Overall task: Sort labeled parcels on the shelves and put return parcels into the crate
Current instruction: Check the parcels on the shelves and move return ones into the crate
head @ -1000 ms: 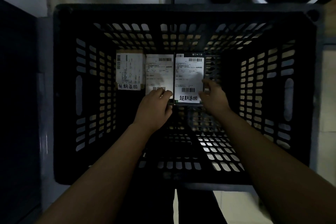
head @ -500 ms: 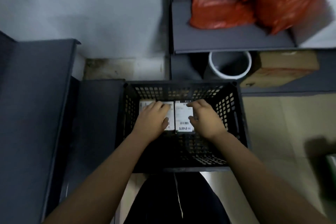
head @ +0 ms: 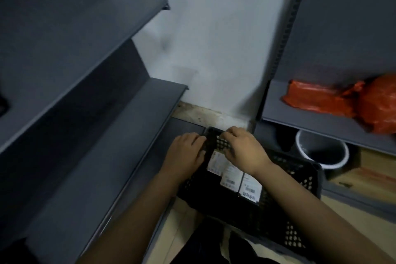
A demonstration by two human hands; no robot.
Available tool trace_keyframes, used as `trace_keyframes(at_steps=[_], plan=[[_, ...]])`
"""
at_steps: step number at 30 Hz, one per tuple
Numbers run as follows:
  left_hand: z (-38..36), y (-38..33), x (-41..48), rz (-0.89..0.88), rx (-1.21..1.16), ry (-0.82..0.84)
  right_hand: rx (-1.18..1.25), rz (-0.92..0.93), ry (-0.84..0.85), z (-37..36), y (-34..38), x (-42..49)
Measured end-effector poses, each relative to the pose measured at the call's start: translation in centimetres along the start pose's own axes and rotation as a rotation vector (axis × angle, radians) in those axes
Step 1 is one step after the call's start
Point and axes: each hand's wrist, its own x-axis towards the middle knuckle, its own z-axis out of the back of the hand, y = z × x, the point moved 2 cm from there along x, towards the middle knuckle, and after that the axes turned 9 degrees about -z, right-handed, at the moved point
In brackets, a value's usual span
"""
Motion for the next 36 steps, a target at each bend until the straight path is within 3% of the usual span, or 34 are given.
trace_keyframes(at_steps=[5,9,18,28,36], plan=[[2.3,-0.8,-6.6,0.28,0.101,-0.039,-0.08,0.268,0.063,-1.2,5.1,0.2],[4.1,-2.7,-14.1,0.481,0.176,-0.021,-0.012,0.491,0.123,-3.2,10.2,-1.2],[9.1,-9.1,-31.1,0.97,0.289,-0.036,-0.024,0.952,0.276,-6.7,24.3,-9.2],[16.7,-20.7,-50.6,1.407,0.57,-0.175,-0.014,1.352,0.379,-10.2,41.1,-26.8],[22.9,-31.8,-67.9,1.559,0.758,-0.176,0.026,1.585,0.434,-13.1,53.7,-44.8]])
